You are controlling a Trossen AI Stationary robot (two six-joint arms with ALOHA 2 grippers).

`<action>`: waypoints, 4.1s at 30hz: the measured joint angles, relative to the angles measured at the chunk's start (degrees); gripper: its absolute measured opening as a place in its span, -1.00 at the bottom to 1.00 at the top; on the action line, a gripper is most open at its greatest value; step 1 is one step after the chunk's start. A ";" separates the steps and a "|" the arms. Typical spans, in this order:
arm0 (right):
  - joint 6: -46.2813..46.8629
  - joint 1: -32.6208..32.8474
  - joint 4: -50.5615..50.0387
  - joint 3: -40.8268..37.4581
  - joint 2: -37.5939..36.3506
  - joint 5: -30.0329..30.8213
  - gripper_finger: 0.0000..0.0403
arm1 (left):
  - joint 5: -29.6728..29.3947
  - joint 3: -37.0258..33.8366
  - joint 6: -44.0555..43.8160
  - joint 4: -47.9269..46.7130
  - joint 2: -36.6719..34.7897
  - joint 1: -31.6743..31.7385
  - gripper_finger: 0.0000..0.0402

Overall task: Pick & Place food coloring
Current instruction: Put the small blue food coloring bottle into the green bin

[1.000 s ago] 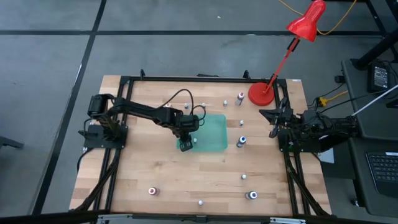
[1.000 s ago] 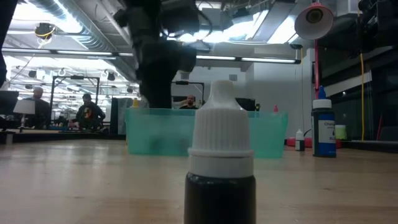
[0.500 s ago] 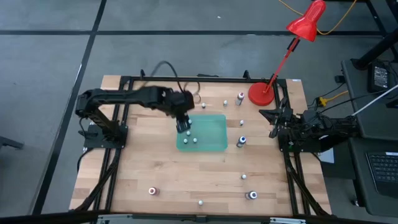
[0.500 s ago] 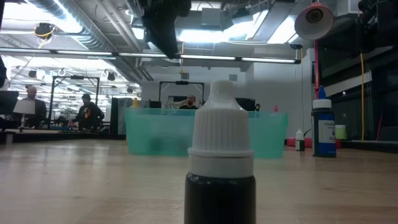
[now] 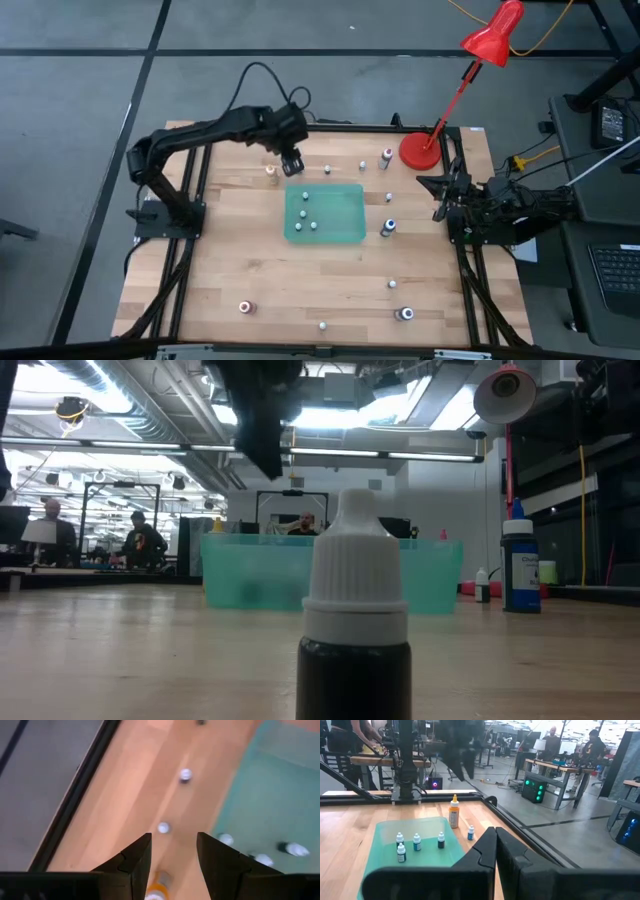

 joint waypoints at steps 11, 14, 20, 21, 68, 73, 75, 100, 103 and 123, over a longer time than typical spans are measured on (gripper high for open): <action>0.15 0.01 0.41 0.00 -0.01 0.93 -0.94 | 7.34 -0.06 1.93 0.53 10.70 4.64 -0.23; 0.04 -0.01 0.40 0.00 -0.01 0.95 -0.94 | 11.45 -0.06 2.39 0.53 13.05 4.58 -0.18; 0.21 -0.01 0.25 0.00 0.01 1.53 -0.94 | 9.28 -0.38 4.03 1.70 16.34 4.70 0.04; 0.21 -0.01 0.25 0.00 0.00 1.54 -0.94 | 9.10 -0.38 4.05 2.01 16.93 4.84 0.07; 0.06 -0.01 -0.47 0.00 -0.01 2.46 -0.94 | 12.74 -0.38 5.93 4.79 25.72 7.15 -0.35; 0.06 -0.01 -0.47 0.00 0.00 2.46 -0.94 | 12.50 -0.38 5.93 5.05 25.72 7.15 -0.47; 0.05 0.00 -0.47 0.00 0.00 2.46 -0.94 | 12.47 -0.38 5.93 5.21 25.72 7.15 -0.55; 0.43 -0.01 -0.38 0.00 -0.01 2.42 -0.94 | 11.70 10.06 -4.33 -8.84 1.02 0.77 -0.68; 0.43 -0.01 -0.36 0.00 0.01 2.42 -0.94 | 8.18 10.04 -5.99 -13.50 -1.45 -0.81 -0.68; 0.38 -0.01 -0.69 0.00 0.01 2.44 -0.94 | 7.37 -18.58 -6.35 10.04 -3.08 -14.48 -0.67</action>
